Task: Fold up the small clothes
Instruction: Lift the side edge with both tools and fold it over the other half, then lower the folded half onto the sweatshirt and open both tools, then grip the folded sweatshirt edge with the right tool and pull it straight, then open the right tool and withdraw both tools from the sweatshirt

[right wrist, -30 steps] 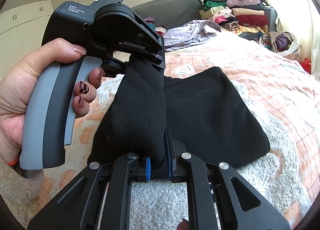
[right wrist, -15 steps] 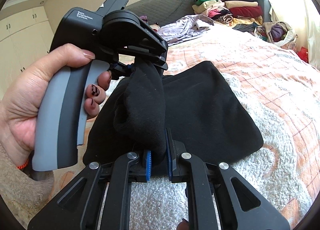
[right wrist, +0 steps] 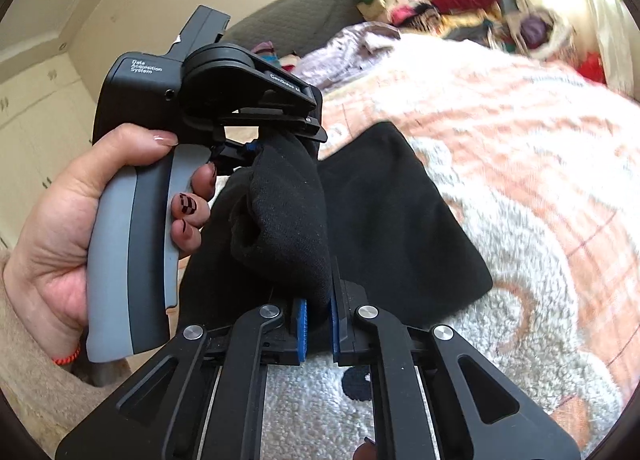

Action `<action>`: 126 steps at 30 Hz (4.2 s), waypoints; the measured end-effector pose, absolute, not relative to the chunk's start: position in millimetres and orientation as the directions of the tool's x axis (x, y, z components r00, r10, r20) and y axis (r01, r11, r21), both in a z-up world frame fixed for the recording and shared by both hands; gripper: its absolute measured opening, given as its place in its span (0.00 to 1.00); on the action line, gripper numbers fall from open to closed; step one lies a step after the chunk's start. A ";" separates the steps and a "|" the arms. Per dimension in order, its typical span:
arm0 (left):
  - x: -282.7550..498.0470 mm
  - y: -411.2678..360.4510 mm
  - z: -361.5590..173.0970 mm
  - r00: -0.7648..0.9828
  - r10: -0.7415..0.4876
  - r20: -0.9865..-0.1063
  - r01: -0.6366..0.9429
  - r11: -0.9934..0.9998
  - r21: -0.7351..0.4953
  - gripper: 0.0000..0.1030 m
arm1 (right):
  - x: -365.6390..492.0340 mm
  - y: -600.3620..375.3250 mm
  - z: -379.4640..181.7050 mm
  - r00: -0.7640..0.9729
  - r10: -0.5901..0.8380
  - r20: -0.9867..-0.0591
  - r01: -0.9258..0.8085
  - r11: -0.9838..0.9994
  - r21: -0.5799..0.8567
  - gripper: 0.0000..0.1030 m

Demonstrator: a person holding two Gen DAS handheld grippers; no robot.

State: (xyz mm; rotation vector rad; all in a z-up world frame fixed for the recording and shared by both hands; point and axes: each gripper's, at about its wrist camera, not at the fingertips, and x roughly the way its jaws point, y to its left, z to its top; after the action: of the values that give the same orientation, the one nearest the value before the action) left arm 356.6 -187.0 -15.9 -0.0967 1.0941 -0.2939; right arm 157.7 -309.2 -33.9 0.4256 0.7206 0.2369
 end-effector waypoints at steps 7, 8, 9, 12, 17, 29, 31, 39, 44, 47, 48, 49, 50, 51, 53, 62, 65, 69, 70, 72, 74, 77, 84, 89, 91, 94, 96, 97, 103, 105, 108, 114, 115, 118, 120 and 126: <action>360.5 -194.1 -32.7 0.414 -0.261 -0.872 0.178 0.963 -0.203 0.35 | 166.2 -326.2 -49.9 0.681 0.416 -0.603 -0.015 0.830 0.557 0.12; 360.5 -194.4 -33.5 0.415 -0.259 -0.872 0.177 0.963 -0.201 0.36 | 166.9 -328.3 -51.0 0.679 0.420 -0.602 -0.009 0.825 0.566 0.15; 360.9 -194.5 -33.5 0.416 -0.258 -0.872 0.177 0.964 -0.201 0.36 | 167.4 -330.2 -51.8 0.677 0.421 -0.603 -0.002 0.821 0.571 0.20; 361.0 -194.9 -34.0 0.415 -0.258 -0.872 0.172 0.964 -0.203 0.38 | 170.3 -333.7 -54.8 0.671 0.428 -0.605 0.013 0.809 0.587 0.21; 360.8 -197.3 -33.1 0.416 -0.249 -0.875 0.171 0.966 -0.194 0.40 | 170.6 -336.5 -55.4 0.662 0.430 -0.614 0.021 0.808 0.589 0.30; 357.1 -198.6 -27.0 0.418 -0.329 -0.847 0.192 0.943 -0.271 0.69 | 166.3 -334.2 -51.7 0.650 0.420 -0.633 0.018 0.824 0.566 0.41; 354.7 -199.6 -23.1 0.421 -0.333 -0.843 0.200 0.941 -0.272 0.69 | 167.3 -335.1 -52.3 0.649 0.412 -0.640 0.026 0.828 0.560 0.41; 344.4 -175.0 -1.2 0.467 -0.375 -0.801 0.203 0.927 -0.316 0.76 | 172.3 -340.9 -52.4 0.631 0.460 -0.625 0.005 0.803 0.596 0.55; 325.5 -135.2 12.2 0.540 -0.341 -0.770 0.178 0.940 -0.291 0.82 | 183.7 -342.2 -43.4 0.620 0.498 -0.607 -0.021 0.783 0.621 0.76; 313.2 -109.4 10.3 0.573 -0.297 -0.764 0.144 0.954 -0.263 0.83 | 200.7 -340.6 -33.1 0.611 0.481 -0.629 -0.036 0.810 0.585 0.87; 309.0 -101.2 8.1 0.585 -0.274 -0.763 0.124 0.960 -0.250 0.83 | 210.3 -337.8 -29.7 0.596 0.478 -0.645 -0.056 0.826 0.561 0.88; 306.5 -95.4 5.9 0.591 -0.260 -0.764 0.111 0.964 -0.243 0.84 | 218.0 -335.5 -28.0 0.588 0.471 -0.658 -0.073 0.841 0.536 0.88; 302.0 -87.9 0.9 0.592 -0.248 -0.767 0.100 0.967 -0.235 0.85 | 225.8 -334.2 -27.3 0.584 0.457 -0.672 -0.076 0.854 0.515 0.88; 298.3 -83.3 -3.1 0.592 -0.238 -0.770 0.095 0.969 -0.226 0.85 | 235.8 -333.3 -27.8 0.576 0.434 -0.692 -0.068 0.870 0.489 0.88; 291.0 -76.5 -13.2 0.592 -0.209 -0.778 0.086 0.977 -0.197 0.85 | 251.6 -331.4 -31.8 0.556 0.427 -0.713 -0.071 0.879 0.471 0.88; 274.2 -80.4 -35.5 0.577 -0.214 -0.788 0.105 0.977 -0.188 0.87 | 277.6 -332.7 -40.4 0.577 0.436 -0.690 -0.139 0.885 0.443 0.35; 273.4 -87.7 -34.3 0.572 -0.224 -0.789 0.119 0.974 -0.191 0.87 | 274.9 -334.9 -34.3 0.601 0.441 -0.667 -0.167 0.885 0.434 0.20; 270.4 -101.1 -32.0 0.556 -0.253 -0.792 0.148 0.968 -0.205 0.87 | 270.3 -334.4 -19.7 0.639 0.427 -0.640 -0.204 0.896 0.395 0.13; 268.5 -105.0 -32.4 0.553 -0.254 -0.794 0.153 0.967 -0.202 0.87 | 271.2 -335.7 -17.9 0.648 0.417 -0.637 -0.201 0.901 0.385 0.04; 263.9 -113.5 -35.2 0.546 -0.249 -0.800 0.166 0.968 -0.187 0.88 | 267.8 -343.2 -11.9 0.689 0.322 -0.650 -0.164 0.942 0.292 0.05; 259.3 -118.1 -36.5 0.566 -0.231 -0.791 0.173 0.972 -0.161 0.88 | 267.0 -353.2 -10.8 0.694 0.334 -0.638 -0.171 0.937 0.304 0.05; 258.1 -118.2 -39.1 0.564 -0.227 -0.794 0.177 0.972 -0.152 0.88 | 271.0 -359.1 -23.1 0.637 0.385 -0.668 -0.178 0.917 0.358 0.08; 259.4 -113.6 -40.9 0.552 -0.249 -0.796 0.180 0.967 -0.179 0.88 | 276.3 -367.3 -30.9 0.583 0.520 -0.624 -0.156 0.825 0.543 0.57; 258.3 -112.8 -40.9 0.552 -0.249 -0.796 0.179 0.968 -0.178 0.88 | 277.5 -350.4 -42.6 0.539 0.543 -0.644 -0.167 0.818 0.550 0.38; 257.7 -112.8 -40.9 0.553 -0.245 -0.797 0.178 0.969 -0.174 0.88 | 274.6 -337.9 -39.1 0.555 0.507 -0.659 -0.193 0.850 0.491 0.28; 255.8 -112.9 -39.0 0.553 -0.242 -0.797 0.175 0.969 -0.173 0.88 | 269.6 -325.7 -31.4 0.591 0.454 -0.667 -0.225 0.886 0.404 0.17; 255.8 -114.5 -36.2 0.550 -0.243 -0.799 0.176 0.969 -0.174 0.88 | 267.2 -325.2 -22.5 0.618 0.435 -0.655 -0.236 0.897 0.373 0.15; 255.1 -115.4 -34.8 0.550 -0.246 -0.798 0.178 0.968 -0.176 0.88 | 266.3 -326.1 -18.4 0.631 0.430 -0.646 -0.239 0.900 0.365 0.14; 253.6 -122.8 -28.0 0.553 -0.259 -0.792 0.191 0.965 -0.182 0.88 | 263.3 -335.5 -9.1 0.660 0.382 -0.647 -0.230 0.923 0.310 0.13; 252.5 -127.6 -29.2 0.552 -0.251 -0.795 0.198 0.966 -0.168 0.89 | 265.1 -340.8 -14.5 0.649 0.375 -0.662 -0.212 0.925 0.316 0.09; 252.0 -134.6 -35.7 0.551 -0.222 -0.804 0.205 0.970 -0.128 0.91 | 271.0 -346.0 -29.7 0.651 0.238 -0.720 -0.139 0.971 0.195 0.06; 249.7 -133.6 -39.4 0.564 -0.216 -0.797 0.207 0.971 -0.117 0.91 | 275.0 -363.3 -42.5 0.621 0.294 -0.726 -0.104 0.950 0.296 0.24; 249.8 -132.6 -39.8 0.563 -0.218 -0.797 0.205 0.971 -0.121 0.91 | 272.9 -362.0 -40.7 0.626 0.280 -0.728 -0.101 0.954 0.281 0.27; 247.1 -130.7 -40.6 0.558 -0.225 -0.798 0.202 0.970 -0.132 0.91 | 263.8 -364.8 -35.1 0.641 0.287 -0.711 -0.086 0.948 0.306 0.34; 244.4 -129.7 -41.2 0.556 -0.231 -0.798 0.201 0.969 -0.141 0.91 | 253.7 -368.8 -30.1 0.656 0.312 -0.687 -0.083 0.935 0.345 0.45; 232.5 -126.9 -41.1 0.552 -0.245 -0.797 0.200 0.967 -0.159 0.91 | 211.1 -374.5 -9.6 0.698 0.371 -0.612 -0.122 0.904 0.409 0.47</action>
State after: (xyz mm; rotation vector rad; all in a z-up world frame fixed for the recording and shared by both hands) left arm 232.5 -126.9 -41.1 -0.0521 0.9503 -0.2634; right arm 211.1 -374.5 -9.6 0.3531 0.7516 0.2814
